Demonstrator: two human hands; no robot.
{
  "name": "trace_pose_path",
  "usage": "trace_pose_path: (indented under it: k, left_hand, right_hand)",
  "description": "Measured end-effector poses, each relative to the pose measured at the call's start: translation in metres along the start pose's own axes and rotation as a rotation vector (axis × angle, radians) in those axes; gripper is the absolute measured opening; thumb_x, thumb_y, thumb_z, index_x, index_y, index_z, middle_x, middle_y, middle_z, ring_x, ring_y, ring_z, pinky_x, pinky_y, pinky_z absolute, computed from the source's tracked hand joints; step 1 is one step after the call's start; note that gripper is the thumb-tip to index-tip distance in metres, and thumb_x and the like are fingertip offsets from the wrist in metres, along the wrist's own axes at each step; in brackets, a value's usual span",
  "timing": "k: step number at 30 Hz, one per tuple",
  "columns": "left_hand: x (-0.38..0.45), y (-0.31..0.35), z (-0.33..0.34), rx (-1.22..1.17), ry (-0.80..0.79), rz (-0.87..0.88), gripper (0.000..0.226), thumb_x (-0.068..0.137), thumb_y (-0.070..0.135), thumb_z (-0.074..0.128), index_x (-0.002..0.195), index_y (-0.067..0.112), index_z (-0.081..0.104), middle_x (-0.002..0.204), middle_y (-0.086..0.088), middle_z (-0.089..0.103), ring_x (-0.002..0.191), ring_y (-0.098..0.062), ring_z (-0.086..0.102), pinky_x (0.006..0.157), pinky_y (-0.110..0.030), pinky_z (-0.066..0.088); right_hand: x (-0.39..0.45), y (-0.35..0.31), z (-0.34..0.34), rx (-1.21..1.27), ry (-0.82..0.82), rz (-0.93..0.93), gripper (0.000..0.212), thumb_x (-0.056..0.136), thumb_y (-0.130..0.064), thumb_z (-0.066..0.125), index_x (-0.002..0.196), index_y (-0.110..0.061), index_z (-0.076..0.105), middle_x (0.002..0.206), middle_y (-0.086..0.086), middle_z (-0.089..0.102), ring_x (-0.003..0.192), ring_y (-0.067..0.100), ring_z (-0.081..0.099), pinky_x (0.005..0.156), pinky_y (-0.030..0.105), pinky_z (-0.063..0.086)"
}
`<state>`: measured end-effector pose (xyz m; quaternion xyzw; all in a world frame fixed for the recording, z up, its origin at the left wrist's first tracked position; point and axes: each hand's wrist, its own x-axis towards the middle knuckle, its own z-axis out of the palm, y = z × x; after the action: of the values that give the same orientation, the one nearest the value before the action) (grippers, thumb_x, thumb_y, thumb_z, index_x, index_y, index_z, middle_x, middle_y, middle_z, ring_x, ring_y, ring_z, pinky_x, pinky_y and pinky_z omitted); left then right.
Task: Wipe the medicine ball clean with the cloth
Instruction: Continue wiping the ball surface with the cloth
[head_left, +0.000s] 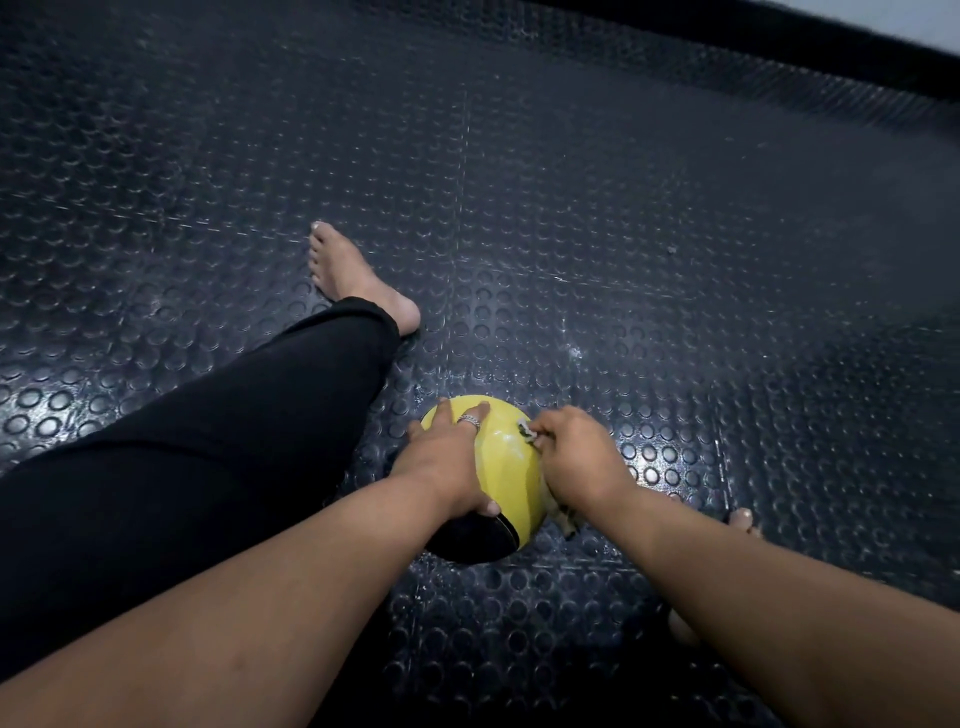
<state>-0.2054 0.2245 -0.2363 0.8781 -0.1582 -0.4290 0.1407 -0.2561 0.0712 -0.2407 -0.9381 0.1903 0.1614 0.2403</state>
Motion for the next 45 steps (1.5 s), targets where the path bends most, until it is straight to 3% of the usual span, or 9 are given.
trace_pose_path:
  k: [4,10,19,23,27,33,36,38,45]
  left_hand:
    - [-0.003,0.001,0.004,0.029,-0.028,-0.004,0.125,0.068,0.036,0.087,0.153,0.041,-0.004,0.163,-0.001,-0.013,0.148,-0.04,-0.001,0.113,-0.053,0.033]
    - [0.0,-0.001,0.0,0.007,-0.02,0.013,0.121,0.07,0.037,0.086,0.153,0.042,-0.001,0.163,0.0,-0.012,0.148,-0.038,-0.001,0.113,-0.053,0.033]
    - [0.005,-0.003,-0.003,-0.004,-0.003,0.003,0.121,0.067,0.04,0.087,0.153,0.045,0.001,0.164,0.003,-0.009,0.149,-0.035,0.004,0.114,-0.051,0.031]
    - [-0.001,0.003,0.001,0.035,0.018,0.024,0.121,0.068,0.044,0.086,0.153,0.043,0.0,0.163,0.001,-0.008,0.148,-0.037,0.005,0.111,-0.054,0.035]
    - [0.0,0.002,0.001,0.02,0.016,0.008,0.122,0.068,0.043,0.086,0.154,0.041,0.0,0.164,-0.001,-0.008,0.148,-0.038,0.006,0.111,-0.054,0.035]
    - [0.0,0.004,-0.001,0.023,0.012,0.021,0.12,0.068,0.045,0.085,0.154,0.04,0.001,0.164,-0.002,-0.008,0.148,-0.04,0.006,0.111,-0.053,0.035]
    - [0.001,0.005,-0.003,0.041,0.012,0.029,0.118,0.07,0.045,0.084,0.154,0.041,0.002,0.164,-0.001,-0.008,0.148,-0.04,0.005,0.111,-0.053,0.035]
    - [0.001,0.003,-0.002,0.029,0.009,0.032,0.119,0.069,0.044,0.085,0.154,0.041,0.002,0.164,-0.001,-0.008,0.148,-0.039,0.005,0.112,-0.052,0.035]
    - [0.003,0.007,0.001,0.008,0.07,0.042,0.116,0.07,0.048,0.083,0.155,0.035,0.005,0.164,-0.004,-0.002,0.147,-0.04,0.011,0.113,-0.047,0.033]
  right_hand:
    - [0.02,-0.004,-0.002,0.051,-0.046,0.198,0.025,0.086,0.001,0.046,0.095,-0.007,0.069,0.086,0.01,0.064,0.083,0.027,0.058,0.067,0.024,0.04]
    - [0.049,0.004,-0.002,-0.029,-0.164,0.229,0.016,0.086,-0.004,0.051,0.09,-0.002,0.067,0.095,0.015,0.067,0.079,0.025,0.055,0.065,0.021,0.037]
    - [-0.025,0.01,0.015,0.167,0.081,0.148,0.018,0.093,-0.011,0.049,0.098,-0.013,0.067,0.093,0.002,0.06,0.083,0.016,0.055,0.071,0.023,0.04]
    - [-0.022,0.022,0.013,0.242,0.034,0.313,0.015,0.092,-0.01,0.054,0.096,-0.01,0.069,0.08,0.004,0.065,0.065,0.013,0.056,0.05,0.011,0.039]
    - [-0.012,0.015,0.009,0.276,0.04,0.353,0.014,0.089,-0.013,0.059,0.091,-0.009,0.072,0.087,0.01,0.07,0.079,0.022,0.062,0.064,0.021,0.041]
    - [-0.023,0.003,0.017,0.266,0.142,0.334,0.019,0.091,-0.012,0.055,0.104,-0.009,0.068,0.075,0.0,0.061,0.055,0.003,0.049,0.043,0.007,0.034]
    - [-0.009,0.005,0.012,0.259,0.125,0.418,0.017,0.091,-0.012,0.055,0.095,-0.007,0.07,0.072,0.004,0.062,0.064,0.018,0.053,0.049,0.022,0.034]
    - [-0.01,0.0,0.012,0.251,0.117,0.423,0.017,0.092,-0.011,0.053,0.09,-0.005,0.068,0.068,0.005,0.059,0.063,0.02,0.053,0.046,0.021,0.031]
    - [-0.04,-0.012,0.021,0.147,0.209,0.181,0.022,0.093,-0.015,0.053,0.107,-0.006,0.067,0.104,0.008,0.06,0.086,0.013,0.049,0.068,0.012,0.027]
